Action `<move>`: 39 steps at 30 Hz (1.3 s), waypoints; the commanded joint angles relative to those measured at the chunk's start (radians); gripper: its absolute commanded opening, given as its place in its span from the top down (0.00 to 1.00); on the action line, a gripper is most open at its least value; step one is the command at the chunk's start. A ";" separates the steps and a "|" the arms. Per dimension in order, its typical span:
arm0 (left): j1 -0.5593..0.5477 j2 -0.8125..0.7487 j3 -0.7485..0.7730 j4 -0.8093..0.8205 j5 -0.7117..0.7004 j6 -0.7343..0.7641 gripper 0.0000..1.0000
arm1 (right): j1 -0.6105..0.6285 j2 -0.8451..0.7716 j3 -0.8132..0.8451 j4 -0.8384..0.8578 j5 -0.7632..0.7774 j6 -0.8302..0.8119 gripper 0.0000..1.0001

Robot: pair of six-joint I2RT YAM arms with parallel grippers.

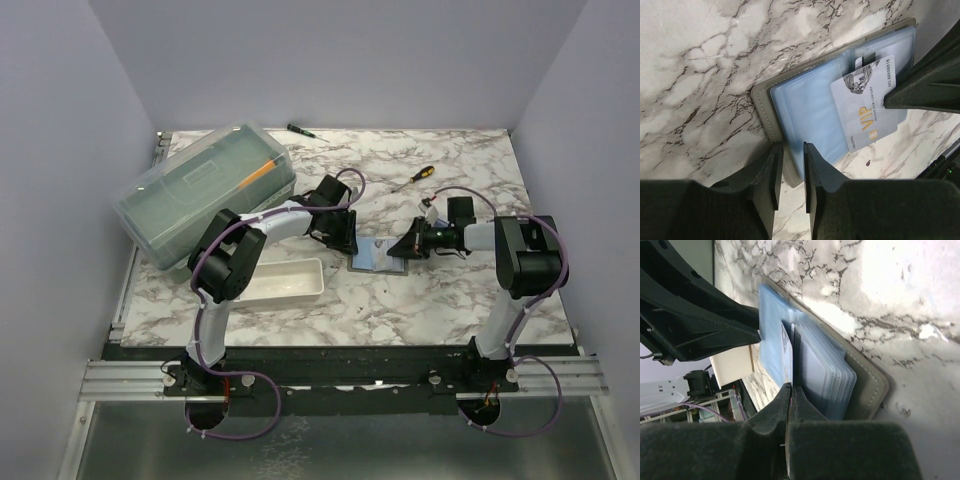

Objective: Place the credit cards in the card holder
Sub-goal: Insert the credit card into the card holder.

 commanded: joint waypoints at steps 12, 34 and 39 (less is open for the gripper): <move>-0.002 0.025 0.019 -0.019 -0.019 0.016 0.73 | 0.074 0.029 -0.046 0.225 0.127 0.118 1.00; -0.002 0.001 0.007 -0.016 0.003 0.002 0.73 | 0.200 -0.150 -0.054 -0.001 0.444 0.171 0.64; -0.006 -0.002 0.003 -0.015 0.003 0.001 0.74 | 0.283 -0.112 -0.017 0.009 0.510 0.218 0.62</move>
